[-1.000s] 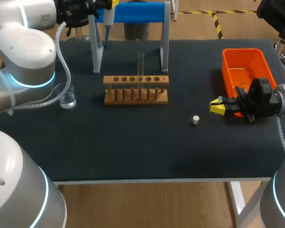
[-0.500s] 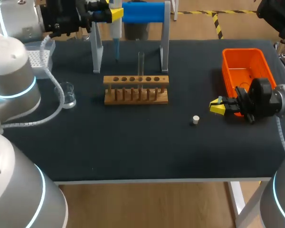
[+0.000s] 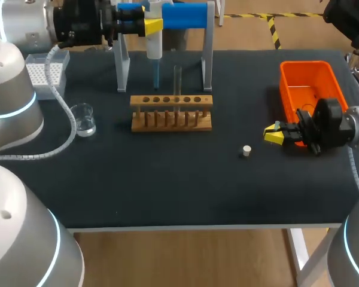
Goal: Invert the test tube, pick up the pipette, mount the tip to pipette, aspirate from beaker and dispense into the tube, eject the tip, return the pipette, and cap with the stopper.
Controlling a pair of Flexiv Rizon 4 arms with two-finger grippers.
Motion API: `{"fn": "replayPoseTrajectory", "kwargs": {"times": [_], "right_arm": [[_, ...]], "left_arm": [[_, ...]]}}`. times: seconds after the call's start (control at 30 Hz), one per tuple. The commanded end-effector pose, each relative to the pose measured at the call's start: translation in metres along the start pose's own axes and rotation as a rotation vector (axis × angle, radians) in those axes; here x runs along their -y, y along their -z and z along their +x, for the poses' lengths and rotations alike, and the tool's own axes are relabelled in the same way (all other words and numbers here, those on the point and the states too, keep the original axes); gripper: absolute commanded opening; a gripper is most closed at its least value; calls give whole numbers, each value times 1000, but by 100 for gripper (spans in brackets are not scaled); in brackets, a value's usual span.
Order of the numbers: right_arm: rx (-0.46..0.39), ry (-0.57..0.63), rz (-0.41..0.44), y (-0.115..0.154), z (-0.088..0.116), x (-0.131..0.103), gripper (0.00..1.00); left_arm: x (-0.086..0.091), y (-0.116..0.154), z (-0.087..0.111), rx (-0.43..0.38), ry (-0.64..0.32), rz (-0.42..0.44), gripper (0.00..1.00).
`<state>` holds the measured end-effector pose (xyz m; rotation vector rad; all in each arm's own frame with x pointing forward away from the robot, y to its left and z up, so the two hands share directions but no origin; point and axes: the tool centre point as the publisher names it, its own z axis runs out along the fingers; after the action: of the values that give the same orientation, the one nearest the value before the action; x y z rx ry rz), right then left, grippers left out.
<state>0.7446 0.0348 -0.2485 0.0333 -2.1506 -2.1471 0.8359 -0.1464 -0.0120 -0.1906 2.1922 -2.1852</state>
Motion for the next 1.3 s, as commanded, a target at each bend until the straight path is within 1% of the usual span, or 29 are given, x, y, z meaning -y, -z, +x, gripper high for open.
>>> {"fn": "replayPoseTrajectory", "kwargs": {"times": [0.03, 0.23, 0.33, 0.73, 0.77, 0.87, 0.9, 1.07, 1.3], "right_arm": [[3, 1, 1, -1, 1, 0, 0], [3, 1, 1, -1, 1, 0, 0], [3, 1, 1, -1, 1, 0, 0], [3, 1, 1, -1, 1, 0, 0], [3, 1, 1, -1, 1, 0, 0], [3, 1, 1, -1, 1, 0, 0], [3, 1, 1, -1, 1, 0, 0], [3, 1, 1, -1, 1, 0, 0], [3, 1, 1, -1, 1, 0, 0]], "left_arm": [[-5, -9, 7, -14, 0, 25, 0], [-5, -30, 21, -72, 4, 47, 0], [-6, -39, 26, -103, 13, 40, 0], [3, -61, 41, -133, -11, 10, 0], [4, -64, 42, -147, -17, 0, 0], [7, -67, 44, -148, -19, -5, 0], [8, -69, 45, -146, -28, -17, 0], [13, -74, 49, -143, -65, -26, 0], [17, -78, 55, -138, -94, -20, 0]]}}
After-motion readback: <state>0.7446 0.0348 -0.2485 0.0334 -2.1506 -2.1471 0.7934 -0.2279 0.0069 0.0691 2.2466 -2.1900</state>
